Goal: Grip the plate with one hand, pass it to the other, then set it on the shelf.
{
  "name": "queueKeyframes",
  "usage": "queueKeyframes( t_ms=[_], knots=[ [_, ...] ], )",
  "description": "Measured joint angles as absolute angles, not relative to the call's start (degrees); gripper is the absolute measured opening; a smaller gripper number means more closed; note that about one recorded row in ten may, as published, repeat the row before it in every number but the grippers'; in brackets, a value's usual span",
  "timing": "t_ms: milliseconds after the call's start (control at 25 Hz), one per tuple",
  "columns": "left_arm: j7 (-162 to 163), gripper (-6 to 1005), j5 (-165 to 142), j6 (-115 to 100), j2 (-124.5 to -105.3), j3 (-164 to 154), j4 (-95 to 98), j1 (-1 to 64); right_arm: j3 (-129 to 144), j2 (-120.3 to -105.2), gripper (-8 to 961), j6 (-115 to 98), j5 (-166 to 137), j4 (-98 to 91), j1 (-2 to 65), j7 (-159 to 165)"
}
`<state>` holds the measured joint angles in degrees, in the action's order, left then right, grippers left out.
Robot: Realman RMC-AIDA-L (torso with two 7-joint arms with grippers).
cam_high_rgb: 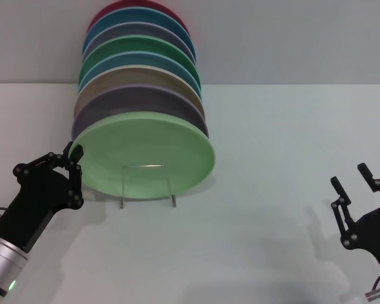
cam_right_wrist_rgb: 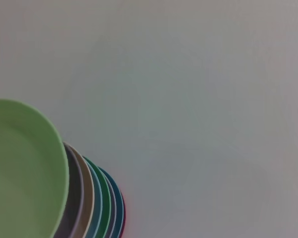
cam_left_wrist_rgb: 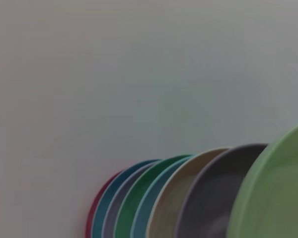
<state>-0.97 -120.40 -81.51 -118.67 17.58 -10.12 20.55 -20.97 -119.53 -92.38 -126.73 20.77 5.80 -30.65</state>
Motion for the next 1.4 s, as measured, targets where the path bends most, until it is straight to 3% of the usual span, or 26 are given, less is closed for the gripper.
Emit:
queueKeyframes(
  t_ms=[480,720,800,1040,1400],
  knots=[
    [0.6,51,-120.3,-82.5,-118.47,18.0,-10.3,20.0,-21.0,-119.53,361,-92.4,-126.7,20.9,6.0,-30.7],
    [0.7,230,-120.5,-92.7,-118.37,18.1,-10.1,15.6,-21.3,-119.57,372,-92.1,-124.6,20.7,6.8,-30.5],
    [1.7,390,-120.3,-96.7,-118.39,18.5,-10.2,13.5,-21.3,-119.45,384,-92.5,-122.3,20.7,7.2,-29.8],
    [10.0,632,-120.1,-97.2,-118.49,24.5,-9.8,12.2,-21.5,-119.21,419,-95.2,-115.7,19.1,9.1,-20.7],
    [13.6,815,-120.1,-91.3,-118.65,29.8,-11.8,12.6,-25.5,-118.9,472,-95.5,-113.3,5.8,14.6,12.8]
  ],
)
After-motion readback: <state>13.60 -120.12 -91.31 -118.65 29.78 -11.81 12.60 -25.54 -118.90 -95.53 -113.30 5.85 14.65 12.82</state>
